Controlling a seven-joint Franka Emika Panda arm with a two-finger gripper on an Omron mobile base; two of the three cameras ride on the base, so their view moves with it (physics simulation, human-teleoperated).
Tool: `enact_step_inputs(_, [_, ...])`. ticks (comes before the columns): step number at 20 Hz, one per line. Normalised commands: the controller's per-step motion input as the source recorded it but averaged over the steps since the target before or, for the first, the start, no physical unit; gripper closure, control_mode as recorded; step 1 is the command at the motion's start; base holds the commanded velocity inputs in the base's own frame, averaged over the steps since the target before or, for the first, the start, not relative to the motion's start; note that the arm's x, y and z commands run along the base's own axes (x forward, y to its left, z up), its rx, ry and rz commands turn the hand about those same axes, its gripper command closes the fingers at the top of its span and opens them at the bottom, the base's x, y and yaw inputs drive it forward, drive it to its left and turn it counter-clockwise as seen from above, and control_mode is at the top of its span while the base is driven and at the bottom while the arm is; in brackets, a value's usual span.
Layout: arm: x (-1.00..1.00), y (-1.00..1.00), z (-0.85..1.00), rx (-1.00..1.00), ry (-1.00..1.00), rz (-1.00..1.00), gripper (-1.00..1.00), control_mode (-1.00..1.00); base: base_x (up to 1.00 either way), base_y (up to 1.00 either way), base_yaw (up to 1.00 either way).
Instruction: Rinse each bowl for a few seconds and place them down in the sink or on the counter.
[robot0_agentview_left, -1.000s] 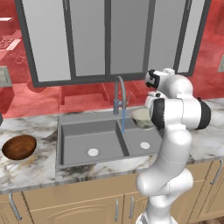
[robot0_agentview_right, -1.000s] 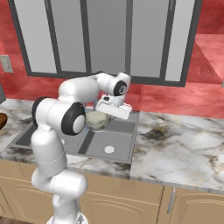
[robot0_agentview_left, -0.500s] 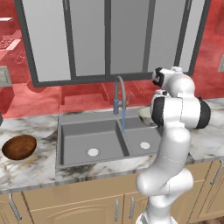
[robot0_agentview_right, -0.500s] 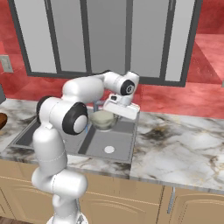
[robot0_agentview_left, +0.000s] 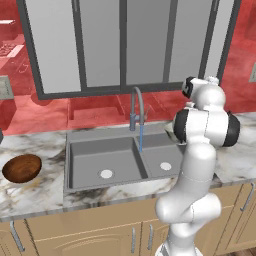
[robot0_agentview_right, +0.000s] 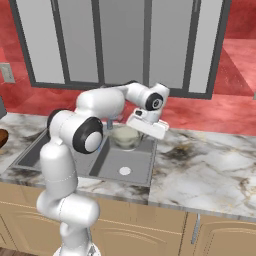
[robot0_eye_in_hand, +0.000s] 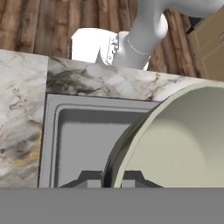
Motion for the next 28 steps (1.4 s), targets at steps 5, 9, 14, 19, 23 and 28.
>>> enact_step_inputs(5, [-0.1,-0.36,0.0,0.0,-0.01,-0.07,1.0,-1.0,0.0,0.0,0.0])
enact_step_inputs(9, [-0.1,-0.36,0.0,0.0,-0.04,-0.06,1.0,-1.0,0.0,0.0,0.0])
enact_step_inputs(14, [-0.1,-0.37,0.0,0.0,-0.05,-0.05,1.0,-1.0,0.0,0.0,0.0])
enact_step_inputs(19, [-0.09,-0.29,-0.01,0.0,-0.1,-0.03,1.0,-1.0,0.0,0.0,0.0])
enact_step_inputs(23, [-0.04,-0.24,-0.09,0.0,-0.11,-0.02,1.0,-1.0,0.0,0.0,0.0])
enact_step_inputs(28, [0.01,-0.18,-0.18,0.0,-0.08,-0.01,1.0,-1.0,0.0,0.0,0.0])
